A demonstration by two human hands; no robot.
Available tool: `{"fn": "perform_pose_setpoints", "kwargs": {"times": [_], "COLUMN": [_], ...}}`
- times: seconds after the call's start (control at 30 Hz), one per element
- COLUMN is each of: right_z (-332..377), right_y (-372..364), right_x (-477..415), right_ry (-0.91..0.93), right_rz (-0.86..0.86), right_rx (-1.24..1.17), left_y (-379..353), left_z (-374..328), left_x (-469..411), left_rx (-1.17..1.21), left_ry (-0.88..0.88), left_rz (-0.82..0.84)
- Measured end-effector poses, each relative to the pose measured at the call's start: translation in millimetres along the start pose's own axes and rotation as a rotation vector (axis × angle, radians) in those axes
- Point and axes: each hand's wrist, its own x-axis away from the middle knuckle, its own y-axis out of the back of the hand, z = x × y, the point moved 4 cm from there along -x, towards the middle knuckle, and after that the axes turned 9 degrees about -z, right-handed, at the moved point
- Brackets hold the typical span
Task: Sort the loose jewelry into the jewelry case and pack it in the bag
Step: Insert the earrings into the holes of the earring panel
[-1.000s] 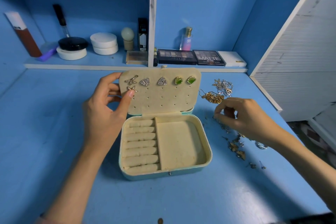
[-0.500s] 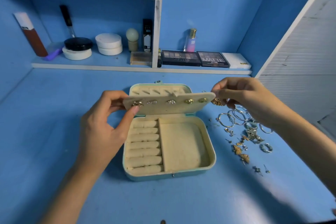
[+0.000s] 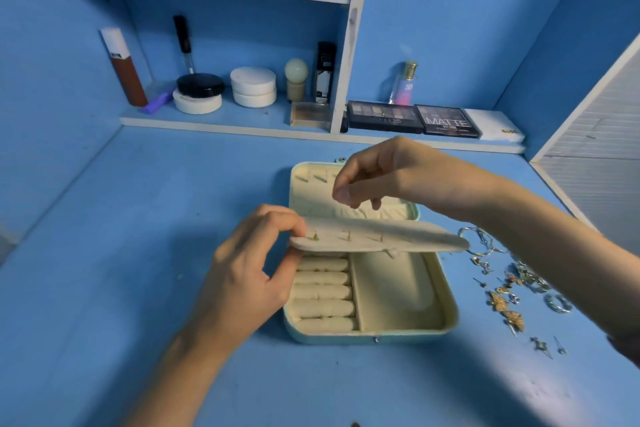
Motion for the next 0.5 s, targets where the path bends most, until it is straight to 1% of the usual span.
{"fn": "perform_pose_setpoints", "kwargs": {"times": [0.17, 0.5], "right_z": [0, 0], "right_y": [-19, -24], "right_x": [-5, -5], "right_ry": [-0.026, -0.012], "right_rz": [0.121, 0.128], "right_rx": [-0.006, 0.012], "left_y": [0, 0], "left_z": [-1, -2], "left_x": [-1, -2], "left_rx": [-0.007, -0.005], "left_ry": [0.01, 0.01], "left_rz": [0.01, 0.016]}}
